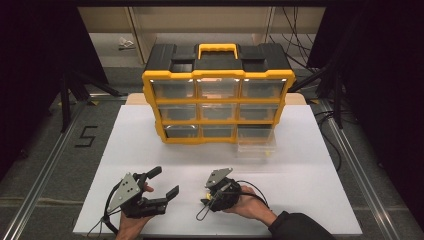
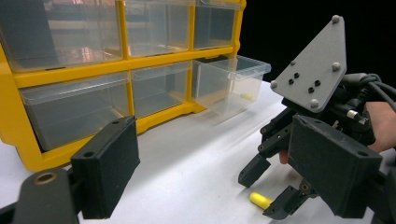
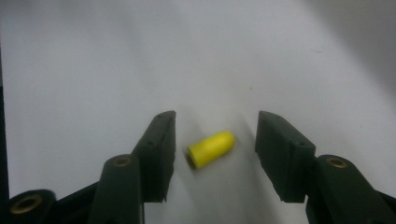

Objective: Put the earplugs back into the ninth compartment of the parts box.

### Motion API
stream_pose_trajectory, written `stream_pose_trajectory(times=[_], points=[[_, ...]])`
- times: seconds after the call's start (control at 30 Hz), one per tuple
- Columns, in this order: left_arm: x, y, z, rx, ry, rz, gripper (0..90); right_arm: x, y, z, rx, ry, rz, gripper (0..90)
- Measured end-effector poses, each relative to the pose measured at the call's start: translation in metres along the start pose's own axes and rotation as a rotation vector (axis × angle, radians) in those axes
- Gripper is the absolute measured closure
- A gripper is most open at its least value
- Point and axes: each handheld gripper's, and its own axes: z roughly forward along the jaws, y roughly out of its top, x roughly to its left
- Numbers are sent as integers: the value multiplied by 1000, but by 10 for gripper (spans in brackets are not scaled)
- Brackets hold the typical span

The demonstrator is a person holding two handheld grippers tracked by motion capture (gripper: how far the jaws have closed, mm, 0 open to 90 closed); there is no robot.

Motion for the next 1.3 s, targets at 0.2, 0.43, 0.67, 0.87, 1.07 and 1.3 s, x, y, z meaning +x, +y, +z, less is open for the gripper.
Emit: stream_pose_trajectory(times=[0.2, 0.43, 0.67, 0.87, 1.07, 1.3], points=[[0, 0, 0, 1, 1, -1, 162, 0, 0, 0, 5, -2, 6, 583], [0, 0, 0, 3, 1, -2, 161, 0, -1, -1, 9, 0, 3, 687], [0, 0, 0, 2, 1, -2, 161, -1, 0, -2, 2, 7, 14, 733], [0, 0, 0, 2, 1, -2, 161, -6, 1, -9, -30, 1, 34, 754], [0, 0, 0, 2, 2, -1, 161, -14, 3, -19, -63, -10, 58, 756], [0, 0, 0, 2, 2, -1, 162, -24, 6, -36, -115, -25, 82, 756]])
